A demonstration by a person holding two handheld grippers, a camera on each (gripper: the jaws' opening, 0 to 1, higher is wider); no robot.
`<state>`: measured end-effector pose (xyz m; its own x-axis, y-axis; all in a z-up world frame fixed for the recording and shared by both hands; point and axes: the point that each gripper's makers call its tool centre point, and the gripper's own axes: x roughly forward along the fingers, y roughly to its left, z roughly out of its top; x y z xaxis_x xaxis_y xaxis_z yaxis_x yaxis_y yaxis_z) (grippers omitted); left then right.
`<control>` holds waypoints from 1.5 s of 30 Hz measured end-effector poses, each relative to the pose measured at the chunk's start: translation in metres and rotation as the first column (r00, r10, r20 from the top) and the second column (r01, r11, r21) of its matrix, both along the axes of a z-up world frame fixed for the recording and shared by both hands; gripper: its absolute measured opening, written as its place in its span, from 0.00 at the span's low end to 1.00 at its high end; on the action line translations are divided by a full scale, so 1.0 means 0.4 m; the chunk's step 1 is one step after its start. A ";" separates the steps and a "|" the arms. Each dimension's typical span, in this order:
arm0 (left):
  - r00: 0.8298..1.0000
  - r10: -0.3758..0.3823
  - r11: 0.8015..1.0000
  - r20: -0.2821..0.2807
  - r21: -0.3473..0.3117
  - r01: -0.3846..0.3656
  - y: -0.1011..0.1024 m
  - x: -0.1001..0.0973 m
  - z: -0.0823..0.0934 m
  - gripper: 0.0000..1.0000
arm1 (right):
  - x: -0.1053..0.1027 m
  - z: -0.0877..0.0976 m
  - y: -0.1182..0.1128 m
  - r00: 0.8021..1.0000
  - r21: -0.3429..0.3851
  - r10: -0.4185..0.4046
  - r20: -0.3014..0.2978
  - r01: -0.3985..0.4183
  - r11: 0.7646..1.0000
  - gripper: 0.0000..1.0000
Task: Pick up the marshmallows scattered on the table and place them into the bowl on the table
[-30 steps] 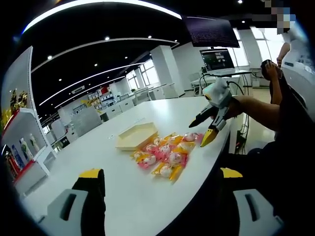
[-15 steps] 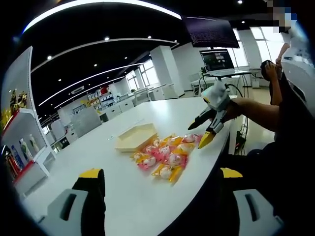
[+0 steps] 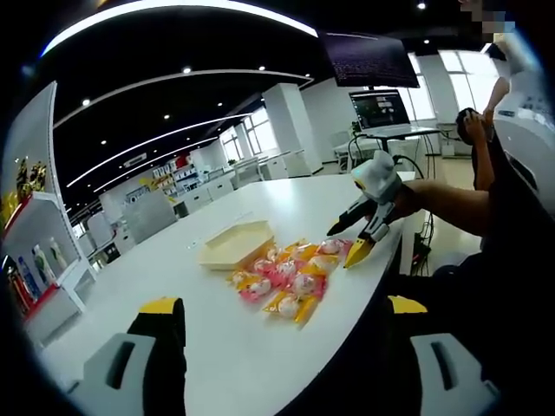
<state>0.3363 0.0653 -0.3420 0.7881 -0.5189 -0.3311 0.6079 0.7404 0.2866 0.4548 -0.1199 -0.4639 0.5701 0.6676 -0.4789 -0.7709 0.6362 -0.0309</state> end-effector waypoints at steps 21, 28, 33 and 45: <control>1.000 -0.006 1.000 0.002 0.000 0.006 -0.010 -0.003 0.004 0.93 | 0.006 -0.004 0.002 1.000 0.011 0.008 0.017 -0.008 1.000 0.50; 1.000 -0.006 1.000 0.003 0.004 0.006 -0.009 -0.003 0.006 0.93 | -0.003 -0.002 0.008 0.999 0.010 0.022 0.025 -0.022 1.000 0.42; 1.000 -0.009 1.000 0.004 0.004 0.009 -0.011 0.000 0.005 0.93 | -0.003 -0.002 0.005 0.999 0.008 0.022 0.030 -0.022 1.000 0.40; 1.000 -0.010 1.000 -0.003 0.008 0.010 -0.014 -0.004 -0.005 0.92 | -0.009 0.002 0.003 0.998 -0.007 0.024 0.057 -0.023 1.000 0.35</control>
<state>0.3349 0.0596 -0.3438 0.7818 -0.5243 -0.3376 0.6163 0.7321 0.2902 0.4512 -0.1185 -0.4630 0.5808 0.6780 -0.4504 -0.7825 0.6175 -0.0795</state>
